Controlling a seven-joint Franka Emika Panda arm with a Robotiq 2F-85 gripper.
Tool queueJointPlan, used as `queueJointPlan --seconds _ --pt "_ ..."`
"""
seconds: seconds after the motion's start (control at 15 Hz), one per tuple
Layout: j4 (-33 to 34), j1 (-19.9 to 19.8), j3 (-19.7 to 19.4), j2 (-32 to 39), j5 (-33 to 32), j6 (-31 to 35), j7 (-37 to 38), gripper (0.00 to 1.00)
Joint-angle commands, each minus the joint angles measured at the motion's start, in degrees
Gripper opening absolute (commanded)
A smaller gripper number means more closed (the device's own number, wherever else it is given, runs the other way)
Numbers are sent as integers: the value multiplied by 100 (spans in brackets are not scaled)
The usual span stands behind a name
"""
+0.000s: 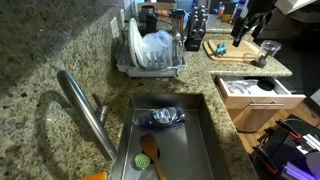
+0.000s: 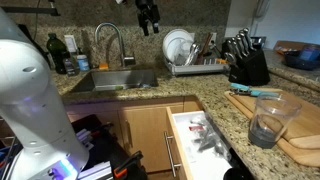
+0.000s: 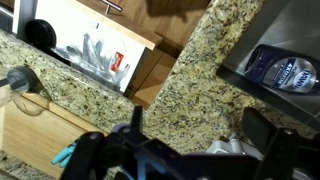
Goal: Close the open drawer on the right
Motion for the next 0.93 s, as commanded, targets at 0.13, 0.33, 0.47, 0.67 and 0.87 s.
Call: queueJointPlan --seconds 0.13,0.33,0.47,0.67,0.87 --pt "10 155 -136 16 -46 -16 37 100" --pt "57 38 -174 864 -194 -171 107 100" --pt "-226 49 -233 1060 -353 -177 320 100" --pt "-479 148 -440 1915 -460 -160 541 100" --pt "-543 294 -616 2025 -347 -135 406 100"
